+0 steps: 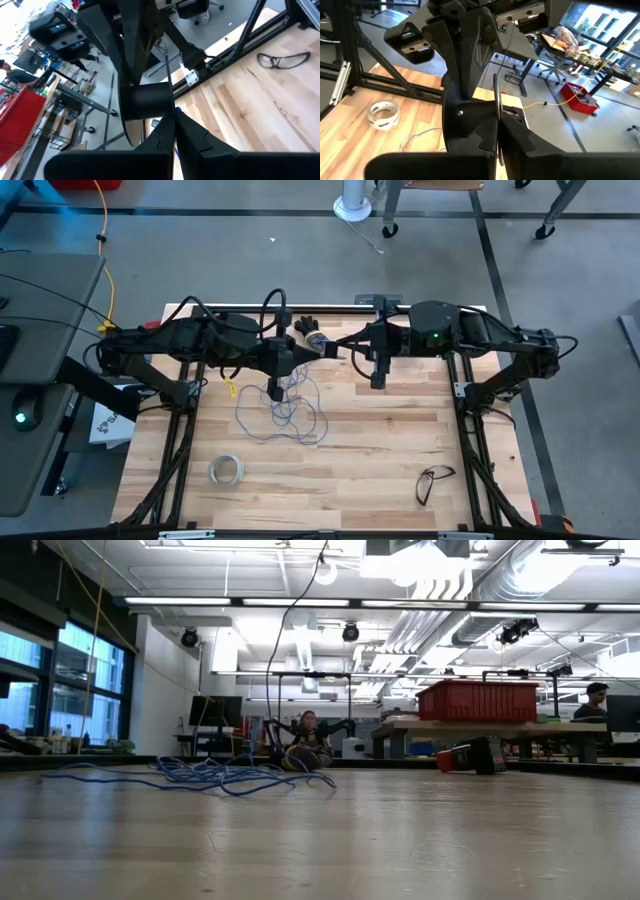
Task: Coil cords
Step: Coil the blue wire onto the black spool
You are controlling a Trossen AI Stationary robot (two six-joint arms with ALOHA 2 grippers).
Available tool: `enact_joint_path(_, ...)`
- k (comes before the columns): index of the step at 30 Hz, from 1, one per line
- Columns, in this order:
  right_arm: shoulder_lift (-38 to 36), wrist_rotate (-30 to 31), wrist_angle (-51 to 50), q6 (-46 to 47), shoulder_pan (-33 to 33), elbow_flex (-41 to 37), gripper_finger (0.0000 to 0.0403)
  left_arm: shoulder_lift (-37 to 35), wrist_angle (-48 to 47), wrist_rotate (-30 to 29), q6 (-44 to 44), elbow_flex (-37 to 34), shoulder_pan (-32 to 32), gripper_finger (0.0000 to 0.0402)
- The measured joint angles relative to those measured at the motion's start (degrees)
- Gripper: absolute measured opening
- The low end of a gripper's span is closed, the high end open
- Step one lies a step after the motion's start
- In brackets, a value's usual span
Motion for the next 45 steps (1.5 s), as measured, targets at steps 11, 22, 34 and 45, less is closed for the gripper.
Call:
enact_joint_path(11,-0.64,8.93,-4.58,0.87,-0.63,0.13,0.0001,-2.29,-0.37,-14.77,-6.49,0.17,-1.43,0.0065)
enact_joint_path(22,4.2,11.77,-5.72,-2.74,-1.03,0.03,0.0,2.34,-0.01,-9.77,-7.44,0.07,0.85,0.0132)
enact_joint_path(34,4.0,14.25,-5.53,-5.2,-0.98,0.04,0.0,2.67,-3.04,-5.53,-15.38,0.04,1.52,0.0131)
enact_joint_path(45,4.0,13.43,-4.83,-5.72,-1.09,0.04,0.0,3.52,-2.78,-7.99,-12.15,0.04,2.76,0.0127)
